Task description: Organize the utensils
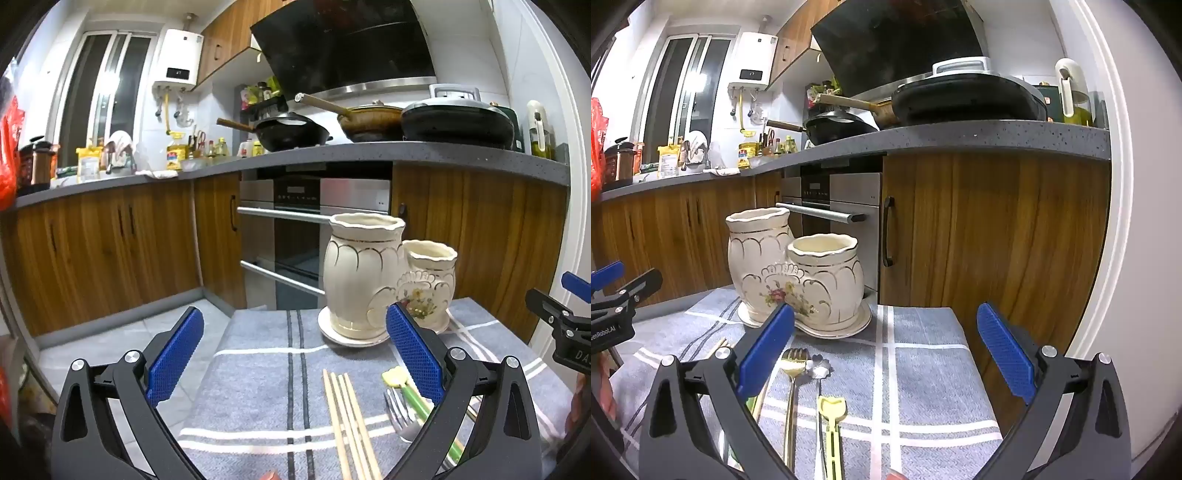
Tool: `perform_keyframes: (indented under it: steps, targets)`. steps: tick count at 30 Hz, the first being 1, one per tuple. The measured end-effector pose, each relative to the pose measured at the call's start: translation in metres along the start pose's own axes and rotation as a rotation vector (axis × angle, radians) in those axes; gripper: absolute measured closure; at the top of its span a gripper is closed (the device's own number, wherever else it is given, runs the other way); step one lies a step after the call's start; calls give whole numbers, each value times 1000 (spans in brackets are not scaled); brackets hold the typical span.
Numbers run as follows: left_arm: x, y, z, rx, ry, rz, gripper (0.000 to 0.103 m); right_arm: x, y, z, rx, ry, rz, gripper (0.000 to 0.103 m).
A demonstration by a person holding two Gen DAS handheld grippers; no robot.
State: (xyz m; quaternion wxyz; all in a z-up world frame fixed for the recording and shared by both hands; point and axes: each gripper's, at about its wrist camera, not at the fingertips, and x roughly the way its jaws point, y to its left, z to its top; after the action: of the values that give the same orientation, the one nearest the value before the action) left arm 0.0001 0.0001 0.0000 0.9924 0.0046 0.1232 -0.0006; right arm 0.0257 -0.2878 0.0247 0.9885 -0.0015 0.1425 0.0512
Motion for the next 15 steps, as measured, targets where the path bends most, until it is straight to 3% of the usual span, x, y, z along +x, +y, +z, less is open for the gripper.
perform_keyframes:
  steps: [15]
  targets:
    - [2, -10, -1, 10, 12, -18, 5, 3, 2, 2, -3, 0, -3, 5]
